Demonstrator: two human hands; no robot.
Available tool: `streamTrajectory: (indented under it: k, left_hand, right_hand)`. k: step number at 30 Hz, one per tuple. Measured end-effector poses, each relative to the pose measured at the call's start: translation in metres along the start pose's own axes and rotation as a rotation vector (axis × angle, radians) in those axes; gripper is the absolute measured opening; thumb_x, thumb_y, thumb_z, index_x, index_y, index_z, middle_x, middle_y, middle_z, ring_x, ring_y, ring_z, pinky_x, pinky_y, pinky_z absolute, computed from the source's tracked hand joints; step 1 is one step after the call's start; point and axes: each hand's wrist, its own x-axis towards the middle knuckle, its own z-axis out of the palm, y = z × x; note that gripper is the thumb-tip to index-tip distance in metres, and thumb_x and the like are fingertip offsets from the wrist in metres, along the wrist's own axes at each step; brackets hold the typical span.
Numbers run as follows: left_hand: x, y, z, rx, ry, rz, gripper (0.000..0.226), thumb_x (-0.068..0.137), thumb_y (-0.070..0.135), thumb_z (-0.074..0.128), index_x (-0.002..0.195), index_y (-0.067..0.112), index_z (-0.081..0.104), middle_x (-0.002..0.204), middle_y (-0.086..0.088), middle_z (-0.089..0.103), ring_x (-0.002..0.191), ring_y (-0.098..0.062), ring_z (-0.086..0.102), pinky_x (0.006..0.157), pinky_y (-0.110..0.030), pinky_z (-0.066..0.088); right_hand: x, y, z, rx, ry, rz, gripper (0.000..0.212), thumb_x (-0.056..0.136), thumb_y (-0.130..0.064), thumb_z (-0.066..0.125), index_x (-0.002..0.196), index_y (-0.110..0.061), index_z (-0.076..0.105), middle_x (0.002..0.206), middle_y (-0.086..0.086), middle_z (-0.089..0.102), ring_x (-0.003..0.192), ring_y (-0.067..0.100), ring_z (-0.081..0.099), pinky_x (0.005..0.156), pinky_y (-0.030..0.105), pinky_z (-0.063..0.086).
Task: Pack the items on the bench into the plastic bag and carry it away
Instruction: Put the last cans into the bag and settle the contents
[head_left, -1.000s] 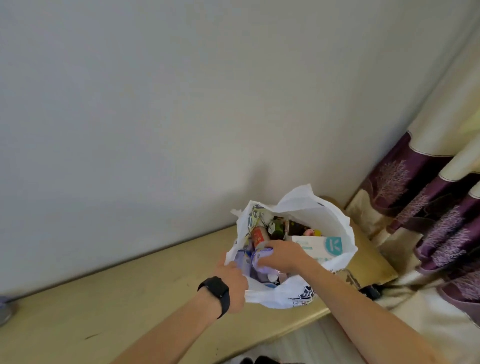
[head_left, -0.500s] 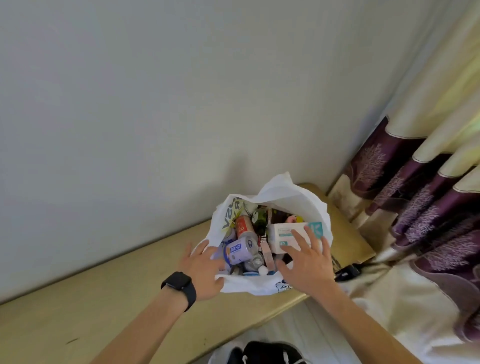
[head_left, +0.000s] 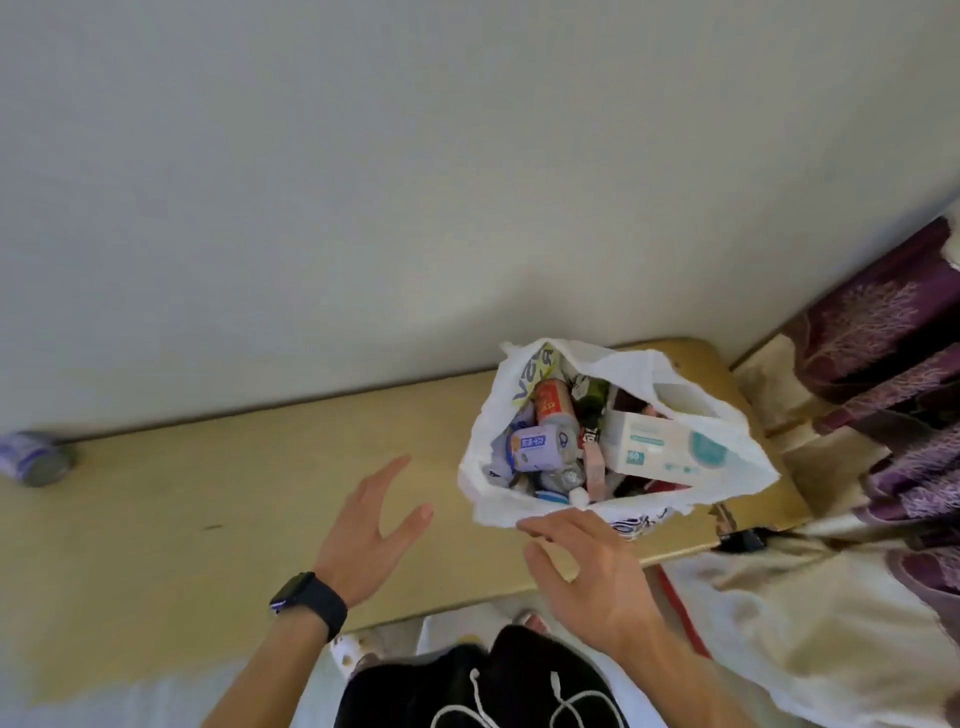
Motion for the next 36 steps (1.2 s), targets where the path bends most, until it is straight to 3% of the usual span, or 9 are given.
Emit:
streamTrajectory:
  k: [3, 7, 11, 16, 20, 26, 29, 33, 36]
  left_hand:
    - [-0.025, -0.063, -0.017, 0.095, 0.013, -0.189, 0.065, 0.090, 0.054, 0.056, 0.148, 0.040, 0.028, 0.149, 0.009, 0.038, 0.136, -0.013, 0.036, 0.110, -0.034, 0.033]
    - [-0.050, -0.151, -0.050, 0.239, -0.025, -0.396, 0.065, 0.092, 0.053, 0.050, 0.150, 0.035, 0.027, 0.153, 0.005, 0.036, 0.137, -0.018, 0.036, 0.109, -0.035, 0.035]
    - [-0.070, -0.231, -0.097, 0.313, -0.096, -0.560, 0.062, 0.094, 0.047, 0.046, 0.151, 0.030, 0.027, 0.156, 0.000, 0.030, 0.142, -0.023, 0.030, 0.113, -0.039, 0.029]
    - [-0.076, -0.317, -0.163, 0.340, -0.192, -0.645, 0.060, 0.094, 0.043, 0.045, 0.149, 0.028, 0.027, 0.156, -0.004, 0.025, 0.142, -0.030, 0.026, 0.115, -0.044, 0.025]
    - [-0.053, -0.376, -0.232, 0.355, -0.114, -0.705, 0.063, 0.093, 0.044, 0.046, 0.150, 0.028, 0.024, 0.160, -0.006, 0.017, 0.144, -0.031, 0.022, 0.116, -0.045, 0.022]
    - [0.008, -0.424, -0.335, 0.236, 0.169, -0.724, 0.077, 0.087, 0.046, 0.057, 0.152, 0.034, 0.017, 0.162, -0.005, 0.005, 0.143, -0.033, 0.023, 0.114, -0.045, 0.028]
    - [0.047, -0.437, -0.374, 0.061, 0.312, -0.737, 0.077, 0.083, 0.044, 0.060, 0.148, 0.042, 0.017, 0.161, -0.004, 0.009, 0.136, -0.034, 0.034, 0.108, -0.046, 0.037]
    - [0.099, -0.447, -0.404, -0.283, 0.480, -0.840, 0.079, 0.088, 0.046, 0.055, 0.152, 0.037, 0.011, 0.142, -0.009, 0.035, 0.105, -0.030, 0.052, 0.087, -0.038, 0.047]
    - [0.117, -0.451, -0.403, -0.312, 0.482, -0.870, 0.076, 0.093, 0.045, 0.055, 0.153, 0.034, 0.011, 0.138, -0.017, 0.042, 0.103, -0.033, 0.053, 0.084, -0.039, 0.046]
  right_hand:
    - [0.000, -0.034, 0.060, -0.048, -0.255, -0.085, 0.024, 0.085, -0.038, 0.060, 0.107, -0.040, 0.069, 0.105, -0.023, 0.066, 0.098, -0.002, 0.060, 0.087, 0.017, 0.049]
    - [0.025, -0.077, 0.149, -0.212, -0.585, -0.170, 0.037, 0.094, -0.045, 0.046, 0.129, -0.042, 0.058, 0.138, -0.025, 0.051, 0.129, 0.003, 0.041, 0.106, 0.018, 0.035]
    - [0.061, -0.124, 0.246, -0.367, -0.796, -0.171, 0.042, 0.100, -0.040, 0.040, 0.141, -0.038, 0.047, 0.154, -0.015, 0.035, 0.144, 0.014, 0.023, 0.118, 0.030, 0.025]
    - [0.103, -0.171, 0.358, -0.501, -0.999, -0.132, 0.049, 0.101, -0.038, 0.035, 0.150, -0.035, 0.032, 0.161, -0.005, 0.022, 0.148, 0.021, 0.014, 0.120, 0.036, 0.022]
    - [0.140, -0.192, 0.438, -0.684, -1.047, -0.097, 0.065, 0.096, -0.048, 0.037, 0.154, -0.038, 0.010, 0.166, 0.003, 0.001, 0.150, 0.033, 0.007, 0.121, 0.046, 0.019]
    - [0.160, -0.206, 0.490, -0.805, -1.063, 0.052, 0.075, 0.098, -0.050, 0.040, 0.149, -0.051, -0.016, 0.159, -0.003, -0.032, 0.147, 0.043, -0.019, 0.113, 0.066, 0.015]
    - [0.152, -0.200, 0.492, -0.804, -1.041, 0.043, 0.076, 0.099, -0.051, 0.038, 0.145, -0.053, -0.022, 0.156, -0.005, -0.039, 0.145, 0.042, -0.025, 0.112, 0.066, 0.021]
    - [0.150, -0.191, 0.493, -0.800, -1.008, 0.006, 0.080, 0.098, -0.051, 0.038, 0.139, -0.056, -0.030, 0.155, -0.006, -0.040, 0.145, 0.041, -0.027, 0.112, 0.058, 0.032]
    - [0.150, -0.190, 0.496, -0.810, -1.028, 0.021, 0.085, 0.098, -0.049, 0.039, 0.128, -0.057, -0.040, 0.154, -0.005, -0.042, 0.142, 0.042, -0.031, 0.116, 0.055, 0.028]
